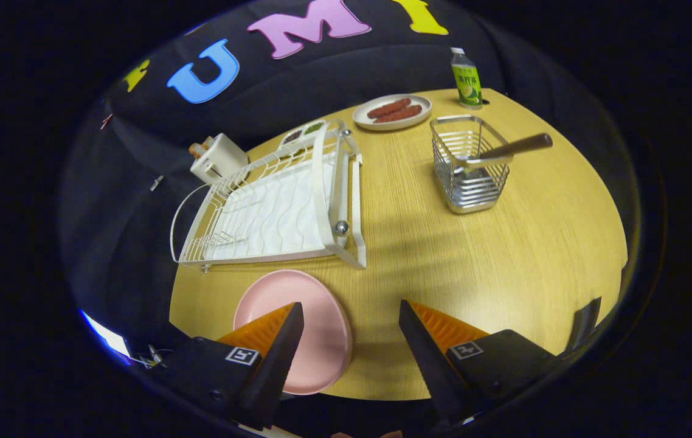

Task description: Take the plate from the dish rack, then take the spoon from the basket and place it into the plate.

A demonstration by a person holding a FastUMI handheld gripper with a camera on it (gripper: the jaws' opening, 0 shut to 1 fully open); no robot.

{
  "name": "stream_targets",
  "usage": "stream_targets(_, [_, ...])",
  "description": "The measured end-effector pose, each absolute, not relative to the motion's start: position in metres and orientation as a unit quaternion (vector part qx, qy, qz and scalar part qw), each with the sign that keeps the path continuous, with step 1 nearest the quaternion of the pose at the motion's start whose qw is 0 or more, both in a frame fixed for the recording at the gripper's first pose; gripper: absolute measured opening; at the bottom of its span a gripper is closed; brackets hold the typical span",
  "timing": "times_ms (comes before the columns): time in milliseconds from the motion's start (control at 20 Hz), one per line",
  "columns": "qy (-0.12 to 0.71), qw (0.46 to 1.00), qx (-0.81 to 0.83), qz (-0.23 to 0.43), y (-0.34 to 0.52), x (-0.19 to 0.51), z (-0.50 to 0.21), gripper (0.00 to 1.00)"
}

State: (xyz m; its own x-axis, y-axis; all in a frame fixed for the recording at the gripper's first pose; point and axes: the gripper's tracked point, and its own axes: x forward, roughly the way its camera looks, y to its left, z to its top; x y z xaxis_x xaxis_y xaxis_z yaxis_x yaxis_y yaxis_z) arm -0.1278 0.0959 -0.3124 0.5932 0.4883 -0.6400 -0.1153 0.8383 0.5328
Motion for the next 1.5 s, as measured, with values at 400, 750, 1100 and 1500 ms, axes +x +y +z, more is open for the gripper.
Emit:
stream_targets(400, [0.298, 0.928, 0.15, 0.164, 0.021, -0.084, -0.222, 0.97])
stream_targets(750, [0.282, 0.948, 0.064, 0.135, -0.054, -0.044, -0.225, 0.97])
stream_targets(1100, [0.321, 0.934, 0.013, 0.156, -0.07, -0.019, -0.276, 0.87])
stream_targets(1500, [0.377, 0.912, 0.031, 0.157, -0.066, 0.0, -0.324, 0.48])
